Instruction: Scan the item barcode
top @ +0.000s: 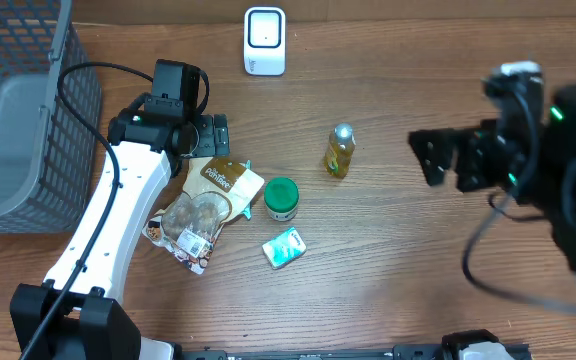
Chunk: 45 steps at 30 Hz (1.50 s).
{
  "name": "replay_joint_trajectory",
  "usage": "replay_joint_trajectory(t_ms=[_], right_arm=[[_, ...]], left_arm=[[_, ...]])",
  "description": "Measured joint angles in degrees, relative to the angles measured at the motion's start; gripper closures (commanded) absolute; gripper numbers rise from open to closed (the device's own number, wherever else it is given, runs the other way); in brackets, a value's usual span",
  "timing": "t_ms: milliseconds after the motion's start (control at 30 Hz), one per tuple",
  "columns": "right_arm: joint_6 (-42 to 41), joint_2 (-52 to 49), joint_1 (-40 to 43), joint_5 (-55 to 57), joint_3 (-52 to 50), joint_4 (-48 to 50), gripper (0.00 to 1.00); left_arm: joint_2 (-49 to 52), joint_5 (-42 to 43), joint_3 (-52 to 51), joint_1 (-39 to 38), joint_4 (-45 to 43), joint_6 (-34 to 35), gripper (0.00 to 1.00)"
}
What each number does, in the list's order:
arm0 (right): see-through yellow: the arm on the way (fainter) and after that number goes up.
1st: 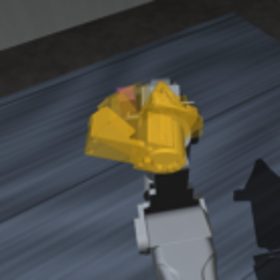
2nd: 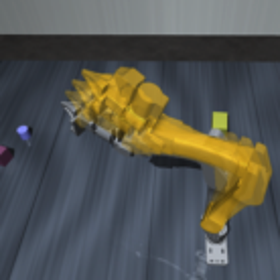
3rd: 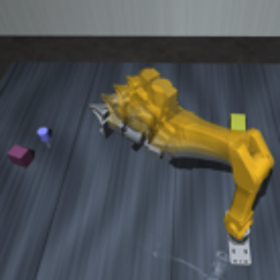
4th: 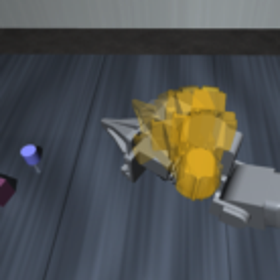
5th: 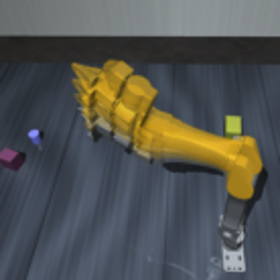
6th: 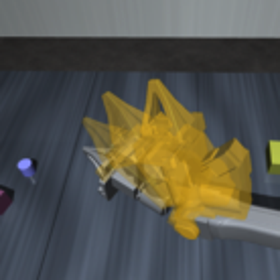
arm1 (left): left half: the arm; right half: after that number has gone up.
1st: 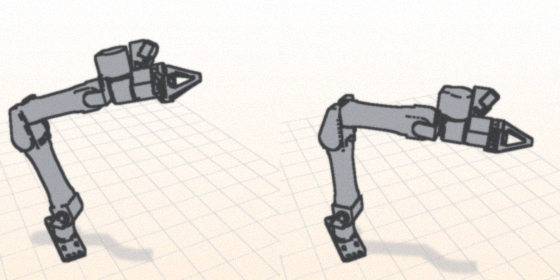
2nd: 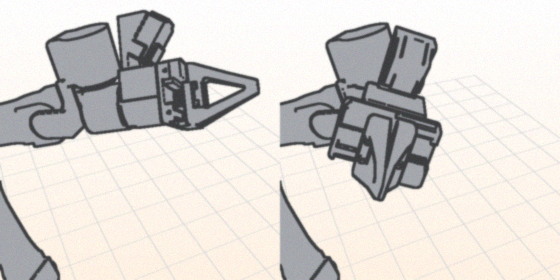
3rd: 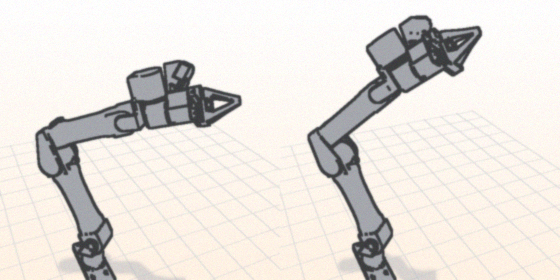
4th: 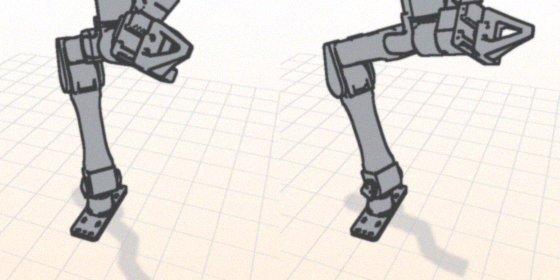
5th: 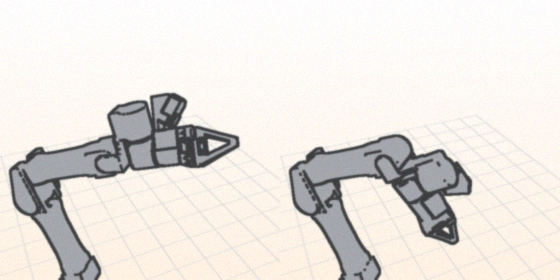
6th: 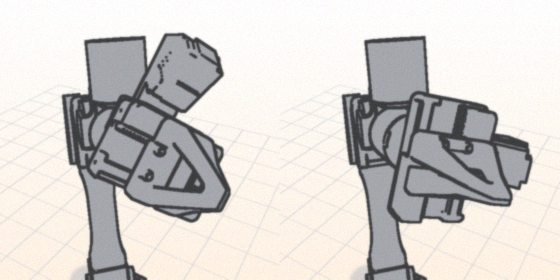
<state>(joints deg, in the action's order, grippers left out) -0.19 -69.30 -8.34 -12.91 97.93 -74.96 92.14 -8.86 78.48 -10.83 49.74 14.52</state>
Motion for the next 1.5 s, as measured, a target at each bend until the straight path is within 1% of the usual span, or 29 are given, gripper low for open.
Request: replay_joint_trajectory(t_ms=[200, 233, 300, 433, 533, 667, 767, 933, 1167, 1200, 1233, 1267, 1300, 1400, 1500], right_arm=[[-0.02, -6.82, 0.0, -7.34, 0.0, -2.27, 0.0], [-0.02, -7.72, 0.02, -8.11, 0.0, -2.29, 0.02], [0.02, -9.68, 0.02, -9.46, 0.0, -2.78, 0.1], [0.11, -12.26, -0.04, -10.71, 0.0, -3.98, 0.21], [-0.02, -13.35, -0.46, -10.62, 0.0, -4.13, 0.22], [-0.17, -13.9, -2.34, -8.52, 0.0, -4.04, 0.21], [-1.42, -14.97, -4.79, -4.09, 0.0, -3.61, 0.21], [-2.67, -19.56, -9.62, 1.95, 0.0, -2.34, 0.21], [-4.94, -24.83, -15.52, 4.39, 0.0, -1.62, 0.2], [-5.49, -25.4, -16.52, 4.55, 0.0, -1.62, 0.15], [-5.97, -25.92, -17.49, 4.66, 0.0, -1.62, 0.07], [-6.34, -26.43, -18.45, 4.79, 0.0, -1.68, 0.02], [-6.69, -26.82, -19.15, 4.92, 0.0, -1.68, 0.0], [-7.41, -27.74, -20.9, 5.53, 0.0, -1.77, 0.0], [-9.66, -28.06, -21.2, 8.9, 0.0, -1.84, 0.0]], left_arm=[[0.0, 0.0, 0.0, 0.0, 0.0, 0.0, 0.0], [0.0, 0.0, 0.0, 0.0, 0.02, 0.0, 0.0], [0.0, 0.0, 0.0, 0.0, 0.0, 0.0, 0.0], [0.0, 0.0, 0.0, 0.0, 0.02, 0.0, 0.0], [0.0, 0.02, 0.0, 0.0, 0.0, -0.02, 0.0], [0.0, 0.0, 0.0, 0.0, 0.0, 0.0, 0.0], [0.0, 0.0, 0.0, 0.0, 0.0, 0.0, 0.0], [0.0, 0.0, 0.0, 0.0, 0.0, 0.0, 0.0], [0.0, 0.0, 0.0, 0.0, 0.0, 0.0, 0.0], [0.0, 0.0, 0.0, 0.0, 0.0, -0.02, 0.0], [0.0, 0.0, 0.0, 0.0, 0.0, 0.0, 0.0], [0.0, 0.02, 0.0, 0.0, 0.0, 0.0, 0.0], [0.0, 0.0, 0.0, 0.0, 0.0, -0.02, 0.0], [0.0, 0.0, 0.0, 0.0, 0.0, 0.0, 0.0], [0.0, 0.0, 0.0, 0.0, 0.0, 0.0, 0.0]])
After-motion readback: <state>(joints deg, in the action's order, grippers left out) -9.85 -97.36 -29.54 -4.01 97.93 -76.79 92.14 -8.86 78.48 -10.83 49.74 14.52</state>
